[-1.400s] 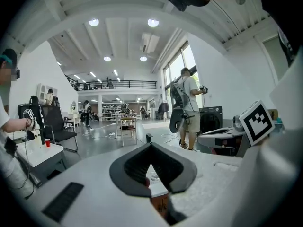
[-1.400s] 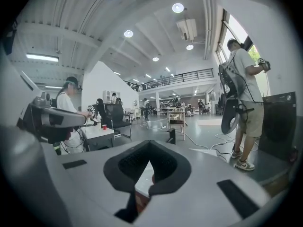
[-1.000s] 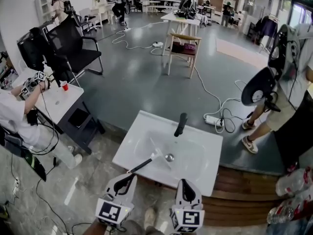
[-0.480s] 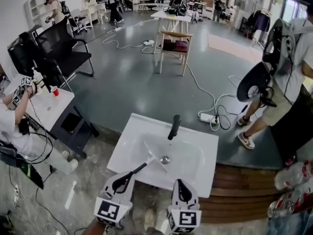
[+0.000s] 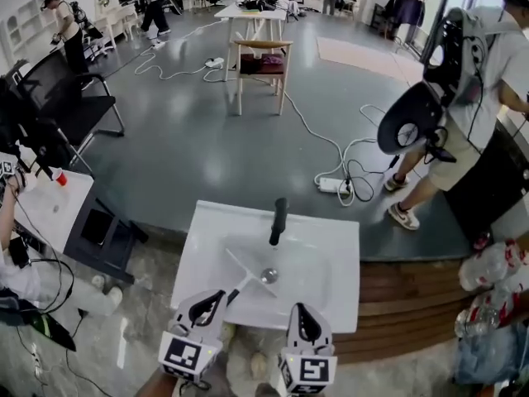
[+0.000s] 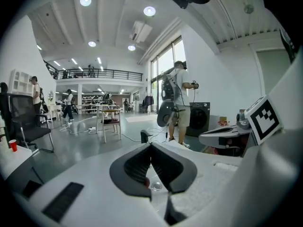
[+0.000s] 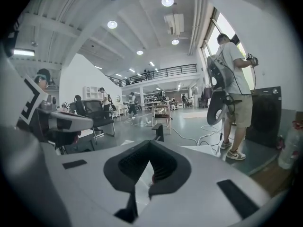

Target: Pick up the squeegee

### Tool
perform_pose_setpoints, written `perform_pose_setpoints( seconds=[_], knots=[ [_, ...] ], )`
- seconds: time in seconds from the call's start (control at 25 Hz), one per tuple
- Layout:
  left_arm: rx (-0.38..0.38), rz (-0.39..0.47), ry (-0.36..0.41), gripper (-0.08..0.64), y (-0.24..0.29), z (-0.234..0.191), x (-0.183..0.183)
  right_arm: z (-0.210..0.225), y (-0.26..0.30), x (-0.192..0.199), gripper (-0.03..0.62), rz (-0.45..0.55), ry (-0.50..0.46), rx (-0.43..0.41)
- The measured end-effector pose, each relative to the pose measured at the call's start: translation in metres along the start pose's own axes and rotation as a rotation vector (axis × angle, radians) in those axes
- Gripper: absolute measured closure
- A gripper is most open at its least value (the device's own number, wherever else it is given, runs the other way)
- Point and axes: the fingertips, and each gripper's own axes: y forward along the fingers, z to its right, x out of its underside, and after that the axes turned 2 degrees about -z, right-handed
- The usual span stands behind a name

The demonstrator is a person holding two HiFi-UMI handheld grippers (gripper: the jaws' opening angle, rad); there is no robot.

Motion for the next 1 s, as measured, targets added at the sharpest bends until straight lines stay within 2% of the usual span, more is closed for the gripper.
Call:
perform_pose_setpoints(
  seconds=[0.2,0.32,0.52,0.84,1.0],
  knots=[
    [0.081,-0.046,0.017,0.558,0.039,-0.009,0.014,0.008,0.025,0.013,0.594,-0.007,0.059,0.064],
    [0.125,-0.036,0.053,0.558,0.064,-0.014,0.027,0.012,0.040,0.028,0.594,-0.018,0.086,0.093],
    [0.191,-0.157,0.041,0.558,0.094,-0.015,0.059,0.021,0.059,0.062,0.594,-0.081,0.116,0.144],
    [0.244,-0.247,0.106,0.558,0.144,-0.009,0.102,0.043,0.080,0.091,0.594,-0.128,0.168,0.192],
    [0.257,-0.314,0.076,0.558,0.161,-0.007,0.122,0.045,0.082,0.106,0.594,-0.174,0.189,0.185]
  ],
)
